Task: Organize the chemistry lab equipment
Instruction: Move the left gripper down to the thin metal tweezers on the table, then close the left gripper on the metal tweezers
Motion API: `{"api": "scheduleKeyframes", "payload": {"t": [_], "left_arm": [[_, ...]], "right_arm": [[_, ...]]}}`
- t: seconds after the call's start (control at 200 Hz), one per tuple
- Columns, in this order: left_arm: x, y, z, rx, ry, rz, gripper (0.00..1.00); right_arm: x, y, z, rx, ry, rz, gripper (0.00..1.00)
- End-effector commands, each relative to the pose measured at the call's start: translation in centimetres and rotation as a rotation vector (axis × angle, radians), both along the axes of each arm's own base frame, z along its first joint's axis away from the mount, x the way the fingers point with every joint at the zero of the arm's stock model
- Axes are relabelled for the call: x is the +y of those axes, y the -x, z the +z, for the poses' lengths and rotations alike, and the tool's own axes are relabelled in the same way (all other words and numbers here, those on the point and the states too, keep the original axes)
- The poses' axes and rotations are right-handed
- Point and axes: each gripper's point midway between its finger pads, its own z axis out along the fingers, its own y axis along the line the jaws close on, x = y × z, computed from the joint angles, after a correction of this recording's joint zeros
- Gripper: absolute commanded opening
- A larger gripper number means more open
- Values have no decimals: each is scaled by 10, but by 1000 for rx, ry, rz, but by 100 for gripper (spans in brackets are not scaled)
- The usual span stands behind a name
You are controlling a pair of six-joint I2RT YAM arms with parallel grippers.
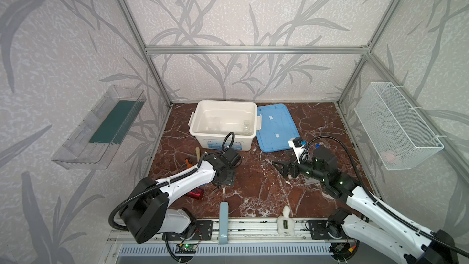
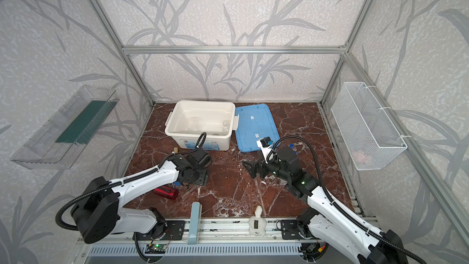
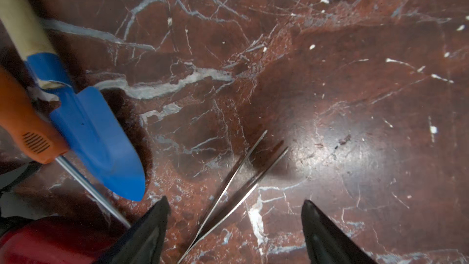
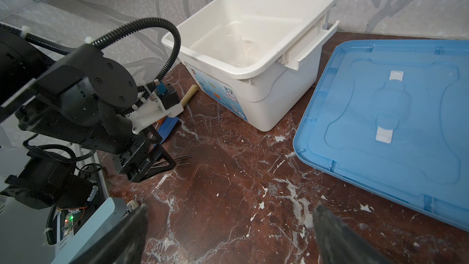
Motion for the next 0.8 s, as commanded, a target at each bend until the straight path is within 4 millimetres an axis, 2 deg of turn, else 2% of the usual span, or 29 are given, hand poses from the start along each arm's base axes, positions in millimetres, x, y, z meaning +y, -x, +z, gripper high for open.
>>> {"api": "scheduleKeyframes", "payload": {"t": [0.0, 0.23, 0.355, 0.48, 0.645, 0.795], "left_arm": [[-7, -12, -11, -17, -4, 15, 83], [6, -1, -36, 42, -80, 15, 76], [13, 5, -43, 65, -111, 21, 61], [18, 8, -43, 59, -124, 28, 51], [23, 3, -44, 17, -144, 29, 48], [16, -10, -48, -16, -139, 33, 42]], "right_arm": [[1, 0, 4, -26, -17, 2, 99], [-3, -2, 1, -29, -11, -23, 99], [-2, -3, 1, -26, -16, -24, 99], [-2, -5, -1, -18, -18, -27, 99], [2, -6, -2, -2, -26, -23, 99], [3, -8, -2, 5, -27, -21, 99]]}}
